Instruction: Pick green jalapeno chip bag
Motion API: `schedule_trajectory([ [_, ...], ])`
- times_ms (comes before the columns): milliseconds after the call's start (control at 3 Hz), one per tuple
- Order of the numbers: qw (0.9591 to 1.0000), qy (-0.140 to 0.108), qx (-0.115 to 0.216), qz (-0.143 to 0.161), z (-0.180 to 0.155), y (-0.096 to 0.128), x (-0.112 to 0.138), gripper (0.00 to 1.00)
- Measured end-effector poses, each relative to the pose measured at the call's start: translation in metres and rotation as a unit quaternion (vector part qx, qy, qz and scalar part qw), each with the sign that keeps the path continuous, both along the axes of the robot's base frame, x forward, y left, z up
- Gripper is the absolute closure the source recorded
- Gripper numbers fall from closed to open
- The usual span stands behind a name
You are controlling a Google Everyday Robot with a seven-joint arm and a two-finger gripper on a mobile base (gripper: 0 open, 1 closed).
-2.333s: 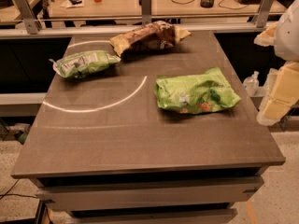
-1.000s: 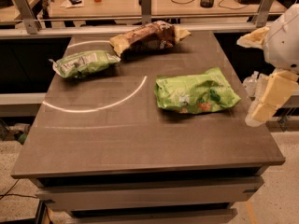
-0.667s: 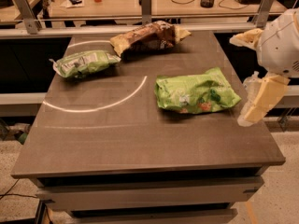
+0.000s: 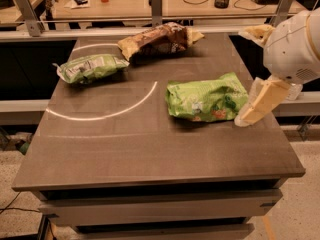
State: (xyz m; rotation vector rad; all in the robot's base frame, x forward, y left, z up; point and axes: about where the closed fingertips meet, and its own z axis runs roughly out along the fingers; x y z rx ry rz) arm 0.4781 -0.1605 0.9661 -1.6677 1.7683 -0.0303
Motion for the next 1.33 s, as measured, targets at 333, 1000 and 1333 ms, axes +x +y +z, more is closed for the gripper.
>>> schedule_trajectory([
  [333, 0.9991, -0.030, 0.028, -0.005, 0.003, 0.009, 0.010, 0.00],
  [1000, 0.9963, -0.061, 0.058, -0.011, 0.005, 0.022, 0.021, 0.00],
  [1333, 0.9957, -0.057, 0.072, -0.010, 0.003, 0.030, 0.021, 0.00],
])
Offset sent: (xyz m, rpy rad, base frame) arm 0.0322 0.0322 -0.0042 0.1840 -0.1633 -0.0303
